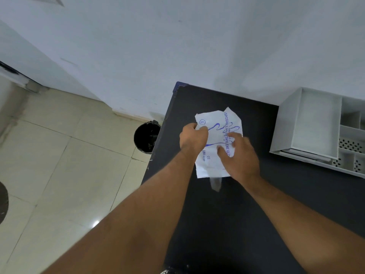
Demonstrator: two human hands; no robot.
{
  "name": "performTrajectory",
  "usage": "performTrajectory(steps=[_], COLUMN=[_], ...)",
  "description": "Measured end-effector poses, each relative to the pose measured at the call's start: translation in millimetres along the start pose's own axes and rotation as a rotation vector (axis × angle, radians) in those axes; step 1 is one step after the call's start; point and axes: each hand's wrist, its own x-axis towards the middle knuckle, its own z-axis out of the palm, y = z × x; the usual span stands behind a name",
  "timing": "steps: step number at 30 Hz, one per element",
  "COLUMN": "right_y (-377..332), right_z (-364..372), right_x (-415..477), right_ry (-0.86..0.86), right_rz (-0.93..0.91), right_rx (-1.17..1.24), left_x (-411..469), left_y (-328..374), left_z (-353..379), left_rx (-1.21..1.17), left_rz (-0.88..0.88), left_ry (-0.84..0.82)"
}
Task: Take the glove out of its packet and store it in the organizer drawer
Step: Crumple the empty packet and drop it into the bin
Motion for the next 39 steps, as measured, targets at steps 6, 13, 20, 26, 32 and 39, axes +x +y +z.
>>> performTrajectory(steps=[6,13,20,26,32,39], right_y=[-6.8,-28.4,-51.1,-78.3,-96.3,-102.1], right_z=[-12.8,-32.7,-58.0,-82.3,-87.0,-84.3], right_x=[16.4,3.6,-24.4,-62.1,-110.4,-164.3], right_ry=[-0.118,-0.207,-0.098,-0.159,-0.407,-0.387], right_rz=[0.292,0.319,0.224,0.176,0.06,-0.259], right_rx=[0.201,0.447,0.556,0.664,0.702,0.427], left_x=[-8.1,-31.1,-57.7,-101.1,-159.0,-214.8], left_y=[1.3,8.9,6.4,14.4,6.2,-36.9], left_z=[-18.8,-39.9,-62.3,-73.2,-74.5,-86.3], left_rx=[-0.127,-0.238,-0.147,0.017,-0.162,-0.519], left_rz=[-0.06,-0.042,0.208,0.265,0.092,-0.097], left_ry=[-0.038,-0.059,-0.06,-0.082,-0.267,-0.477])
